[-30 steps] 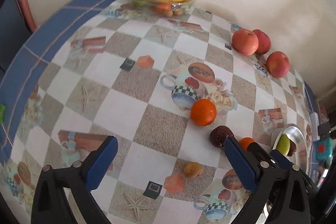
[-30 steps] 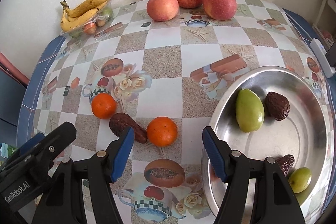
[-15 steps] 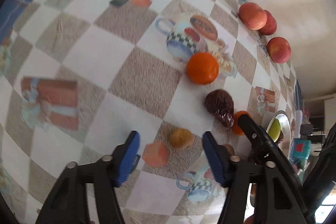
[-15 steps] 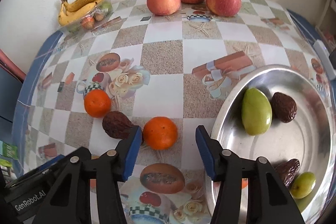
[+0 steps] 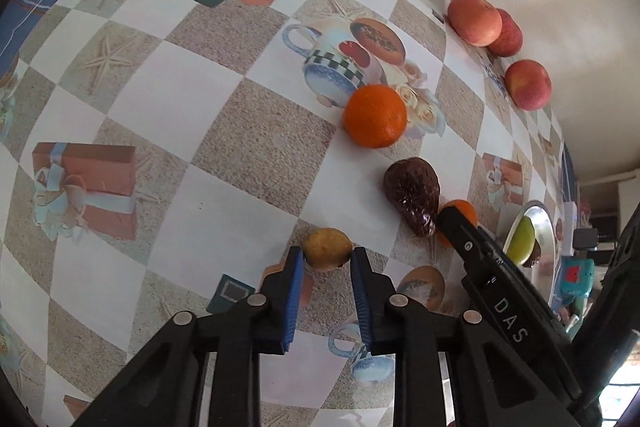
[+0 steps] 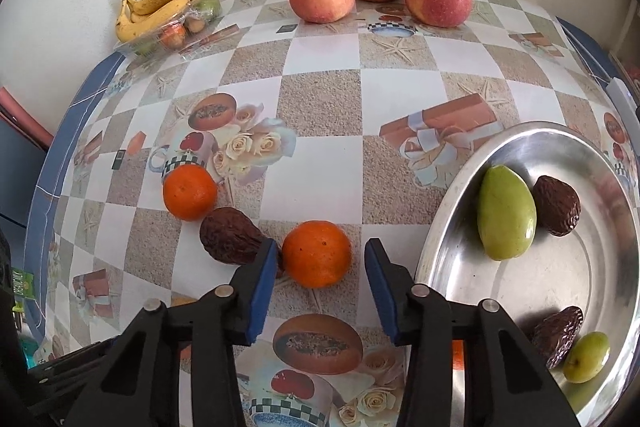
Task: Organize fruits
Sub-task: 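Grasp the orange with the right tool while the left tool grasps the small brown fruit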
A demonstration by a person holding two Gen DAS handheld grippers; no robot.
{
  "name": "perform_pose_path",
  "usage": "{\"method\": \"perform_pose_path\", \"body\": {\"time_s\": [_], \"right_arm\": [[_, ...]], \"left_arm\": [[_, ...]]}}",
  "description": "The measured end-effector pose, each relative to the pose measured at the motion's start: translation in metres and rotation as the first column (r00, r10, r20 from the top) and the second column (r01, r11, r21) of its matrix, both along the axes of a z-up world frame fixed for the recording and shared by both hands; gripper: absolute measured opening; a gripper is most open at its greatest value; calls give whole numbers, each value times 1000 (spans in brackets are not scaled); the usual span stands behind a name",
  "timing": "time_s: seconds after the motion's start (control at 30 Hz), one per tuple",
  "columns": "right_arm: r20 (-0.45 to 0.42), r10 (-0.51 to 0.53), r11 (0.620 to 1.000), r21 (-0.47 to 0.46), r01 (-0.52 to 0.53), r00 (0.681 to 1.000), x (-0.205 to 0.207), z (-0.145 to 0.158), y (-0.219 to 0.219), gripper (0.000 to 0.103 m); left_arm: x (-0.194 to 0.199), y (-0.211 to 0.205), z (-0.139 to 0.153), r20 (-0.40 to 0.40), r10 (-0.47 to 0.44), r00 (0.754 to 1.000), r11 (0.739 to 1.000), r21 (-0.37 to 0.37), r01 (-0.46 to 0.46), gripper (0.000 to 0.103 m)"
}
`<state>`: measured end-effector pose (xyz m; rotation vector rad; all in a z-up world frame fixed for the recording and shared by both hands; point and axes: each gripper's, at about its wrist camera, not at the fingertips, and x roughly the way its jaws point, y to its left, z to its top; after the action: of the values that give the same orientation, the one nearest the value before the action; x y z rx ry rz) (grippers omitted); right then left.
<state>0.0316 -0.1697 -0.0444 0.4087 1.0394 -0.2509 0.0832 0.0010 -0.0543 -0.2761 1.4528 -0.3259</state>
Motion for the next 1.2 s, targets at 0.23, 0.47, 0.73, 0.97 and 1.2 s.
{"method": "perform_pose_path", "body": {"time_s": [0.23,0.47,0.73,0.97,1.2], "right_arm": [[-17,2,1000,0,-2,1000,2,-6,3,42],[-27,8,1000,-1,-8,1000,4,-10,6,38],[-18,7,1000,11,-6,1000,1,-6,7,37],[-20,12,1000,17,-11,1000,-2,-5,8,37],[-10,26,999,19,-26,1000,-4,-2,9,37]], "left_arm": [[5,8,5,43,14,999,1000,21,-15,25],[9,11,7,49,25,999,1000,17,-26,25],[9,9,5,48,23,999,1000,16,-24,26],[12,11,-7,12,48,999,998,-52,-47,29],[12,9,-6,31,43,999,998,-39,-42,29]]}}
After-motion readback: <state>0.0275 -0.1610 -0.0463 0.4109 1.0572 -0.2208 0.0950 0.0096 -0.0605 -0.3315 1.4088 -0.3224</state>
